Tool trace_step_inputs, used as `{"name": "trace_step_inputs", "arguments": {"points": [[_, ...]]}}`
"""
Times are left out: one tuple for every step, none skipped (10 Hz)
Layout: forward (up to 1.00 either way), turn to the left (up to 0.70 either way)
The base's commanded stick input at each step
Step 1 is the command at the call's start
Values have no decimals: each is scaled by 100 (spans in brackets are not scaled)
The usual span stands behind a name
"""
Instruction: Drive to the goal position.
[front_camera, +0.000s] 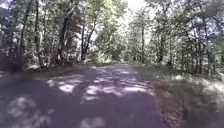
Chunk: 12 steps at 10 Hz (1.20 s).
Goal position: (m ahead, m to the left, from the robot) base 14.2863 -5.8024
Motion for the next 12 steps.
{"name": "trace_step_inputs", "arguments": {"points": [[45, -23], [45, -27], [45, -27], [45, -27], [45, -27], [45, -27], [45, -26], [45, -15], [45, -3], [45, 0], [45, 0], [45, 0]]}}
